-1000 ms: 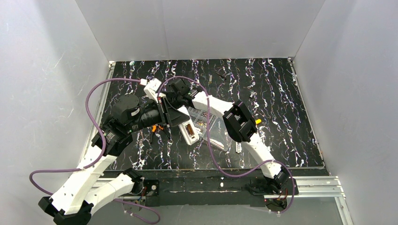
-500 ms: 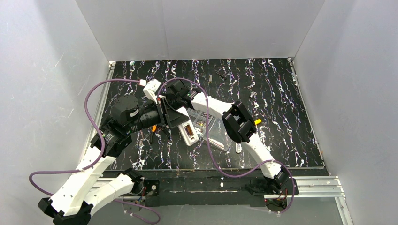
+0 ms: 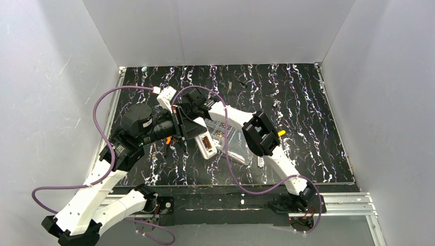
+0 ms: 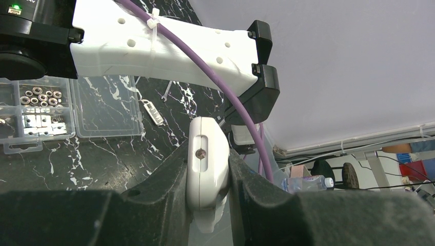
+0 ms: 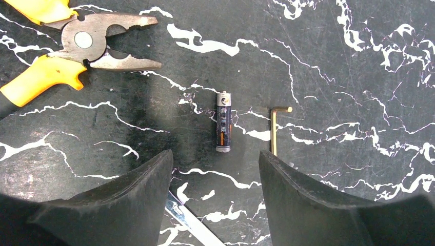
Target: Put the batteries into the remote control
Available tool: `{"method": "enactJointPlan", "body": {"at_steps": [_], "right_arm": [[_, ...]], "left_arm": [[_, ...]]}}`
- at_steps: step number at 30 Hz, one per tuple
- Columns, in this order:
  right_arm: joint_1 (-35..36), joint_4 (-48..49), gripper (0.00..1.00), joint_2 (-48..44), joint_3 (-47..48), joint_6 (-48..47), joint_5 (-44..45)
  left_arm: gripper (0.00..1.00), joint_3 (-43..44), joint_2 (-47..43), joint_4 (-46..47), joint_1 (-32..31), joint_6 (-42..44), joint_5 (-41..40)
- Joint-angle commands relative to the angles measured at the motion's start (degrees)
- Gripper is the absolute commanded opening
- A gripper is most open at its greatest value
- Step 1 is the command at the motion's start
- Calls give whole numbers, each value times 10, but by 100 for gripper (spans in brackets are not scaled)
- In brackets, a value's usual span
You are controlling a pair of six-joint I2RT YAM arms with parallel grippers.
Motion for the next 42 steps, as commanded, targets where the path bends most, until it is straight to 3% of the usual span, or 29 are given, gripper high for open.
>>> {"method": "enactJointPlan", "body": {"at_steps": [1, 12, 13, 16, 17, 29, 42], "right_arm": [[3, -1, 70, 12, 13, -20, 11], [5, 7, 66, 13, 7, -35, 12], [6, 8, 64, 12, 7, -36, 11], [7, 21, 39, 11, -3, -38, 13], [8, 22, 37, 10, -5, -40, 15], [10, 25, 41, 9, -7, -46, 10], [13, 22, 27, 9, -8, -47, 9]], "left_arm": [[0, 4, -10, 19, 3, 9, 16], [0, 2, -13, 14, 3, 17, 11], [0, 2, -13, 13, 2, 17, 11], [0, 3, -12, 12, 3, 18, 11], [0, 3, -13, 11, 3, 18, 11], [0, 4, -17, 3, 3, 24, 6], [0, 2, -25, -4, 3, 31, 3]]}}
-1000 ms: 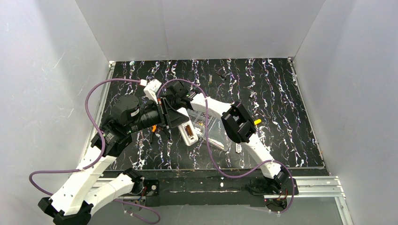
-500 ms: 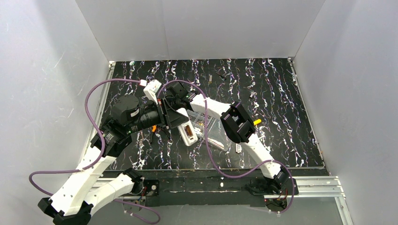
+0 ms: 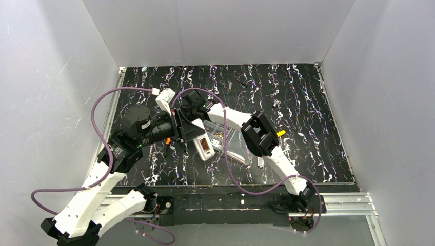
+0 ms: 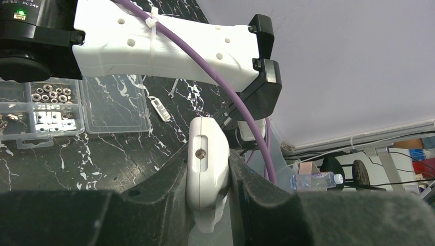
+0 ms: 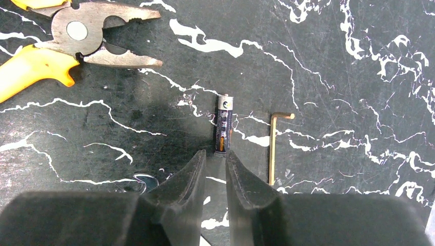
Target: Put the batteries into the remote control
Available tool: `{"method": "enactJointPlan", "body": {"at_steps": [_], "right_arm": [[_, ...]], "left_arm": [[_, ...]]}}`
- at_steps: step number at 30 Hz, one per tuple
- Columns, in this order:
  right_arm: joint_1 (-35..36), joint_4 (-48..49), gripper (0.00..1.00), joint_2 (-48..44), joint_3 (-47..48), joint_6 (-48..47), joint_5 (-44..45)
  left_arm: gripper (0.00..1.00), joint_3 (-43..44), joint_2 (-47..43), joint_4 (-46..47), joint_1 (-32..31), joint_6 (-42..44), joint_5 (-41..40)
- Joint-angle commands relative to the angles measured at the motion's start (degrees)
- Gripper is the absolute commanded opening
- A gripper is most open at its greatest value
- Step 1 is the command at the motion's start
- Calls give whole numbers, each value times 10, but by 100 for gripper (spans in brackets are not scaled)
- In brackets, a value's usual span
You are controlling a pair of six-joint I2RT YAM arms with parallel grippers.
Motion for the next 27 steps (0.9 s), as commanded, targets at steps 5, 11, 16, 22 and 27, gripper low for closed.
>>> {"method": "enactJointPlan", "body": {"at_steps": [5, 11, 16, 22, 27], "right_arm": [[6, 7, 23, 0, -5, -5, -5], [8, 4, 18, -6, -14, -3, -6], [11, -5, 17, -13, -23, -2, -5], [15, -11, 17, -26, -37, -5, 3], [16, -18, 17, -34, -39, -6, 11]], "left_arm": [[0, 4, -15, 15, 3, 11, 7], [0, 4, -16, 15, 3, 9, 6], [0, 4, -16, 16, 3, 9, 6], [0, 3, -18, 16, 3, 8, 6], [0, 4, -18, 17, 3, 7, 7]]}}
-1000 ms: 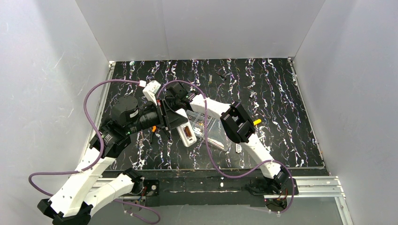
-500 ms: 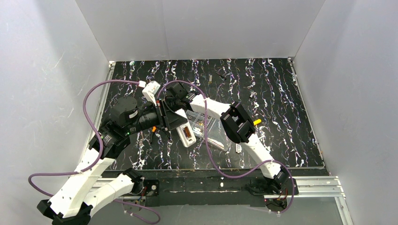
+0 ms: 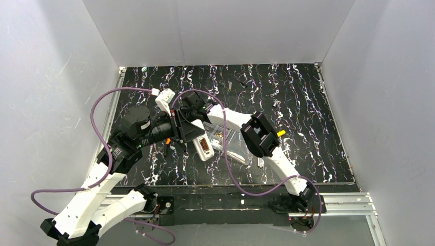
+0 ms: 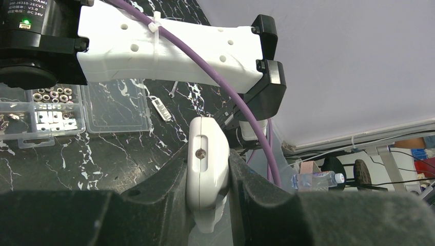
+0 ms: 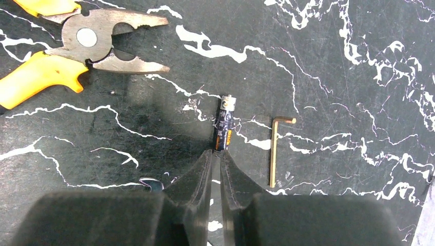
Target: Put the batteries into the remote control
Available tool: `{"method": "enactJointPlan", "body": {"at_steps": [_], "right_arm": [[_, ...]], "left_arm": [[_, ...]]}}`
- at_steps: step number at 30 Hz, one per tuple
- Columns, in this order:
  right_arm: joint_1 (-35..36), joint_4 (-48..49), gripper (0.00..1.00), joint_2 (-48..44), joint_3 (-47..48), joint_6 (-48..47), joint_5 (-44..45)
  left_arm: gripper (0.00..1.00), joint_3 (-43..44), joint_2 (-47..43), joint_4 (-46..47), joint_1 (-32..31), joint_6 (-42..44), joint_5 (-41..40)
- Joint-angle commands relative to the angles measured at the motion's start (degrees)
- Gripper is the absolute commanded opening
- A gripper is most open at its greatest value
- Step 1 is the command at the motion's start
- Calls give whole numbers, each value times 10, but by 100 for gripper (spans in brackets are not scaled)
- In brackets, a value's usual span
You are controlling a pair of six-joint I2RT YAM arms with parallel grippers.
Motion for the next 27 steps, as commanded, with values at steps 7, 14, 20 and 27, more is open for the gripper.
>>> {"method": "enactJointPlan", "body": {"at_steps": [7, 14, 20, 27], "right_arm": [[10, -39, 16, -51, -46, -3, 11], [10, -19, 16, -86, -78, 14, 11], [9, -1, 39, -92, -57, 26, 10], [-3, -1, 50, -17, 62, 91, -31]], "left_arm": [[0, 4, -13, 24, 3, 3, 9], [0, 5, -14, 24, 3, 2, 9], [0, 9, -10, 25, 3, 1, 11], [0, 13, -7, 17, 3, 5, 12]]}}
